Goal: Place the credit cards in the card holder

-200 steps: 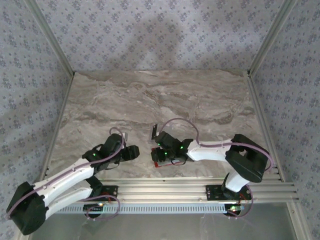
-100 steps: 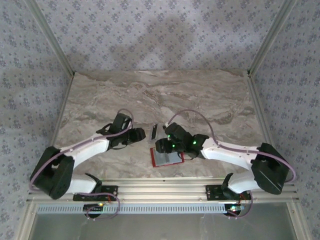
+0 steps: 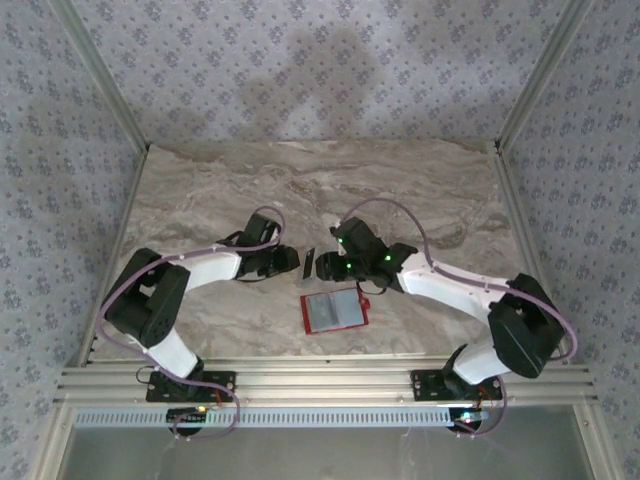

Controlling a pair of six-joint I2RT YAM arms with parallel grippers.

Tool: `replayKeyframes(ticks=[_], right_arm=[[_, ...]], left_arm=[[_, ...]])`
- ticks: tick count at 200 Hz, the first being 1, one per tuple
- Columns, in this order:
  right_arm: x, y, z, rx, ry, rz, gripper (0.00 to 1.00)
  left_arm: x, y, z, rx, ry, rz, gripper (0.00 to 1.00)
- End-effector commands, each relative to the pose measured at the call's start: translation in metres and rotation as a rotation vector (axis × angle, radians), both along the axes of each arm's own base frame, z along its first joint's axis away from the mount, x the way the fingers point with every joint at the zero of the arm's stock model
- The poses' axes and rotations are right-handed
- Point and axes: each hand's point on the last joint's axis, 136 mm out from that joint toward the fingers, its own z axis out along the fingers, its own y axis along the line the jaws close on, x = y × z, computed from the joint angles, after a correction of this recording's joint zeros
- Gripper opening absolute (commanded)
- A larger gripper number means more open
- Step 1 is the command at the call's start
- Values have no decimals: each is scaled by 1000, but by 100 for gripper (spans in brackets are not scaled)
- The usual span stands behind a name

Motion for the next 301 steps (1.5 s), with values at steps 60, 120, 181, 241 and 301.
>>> replayKeyframes(ticks=[60, 120, 181, 241, 301], right_arm=[[25, 20, -33, -93, 91, 33, 47], [24, 22, -52, -133, 132, 25, 47], [23, 34, -47, -42, 139, 64, 43], [20, 44, -34, 53, 128, 105, 35], [20, 38, -30, 11, 96, 91, 32]], left_arm=[[-8, -21, -5, -29, -24, -35, 35], [-12, -27, -11, -28, -18, -42, 35], [-15, -30, -16, -28, -10, -46, 34], [-15, -33, -19, -29, -5, -48, 34], [-16, -33, -23, -23, 2, -47, 34]])
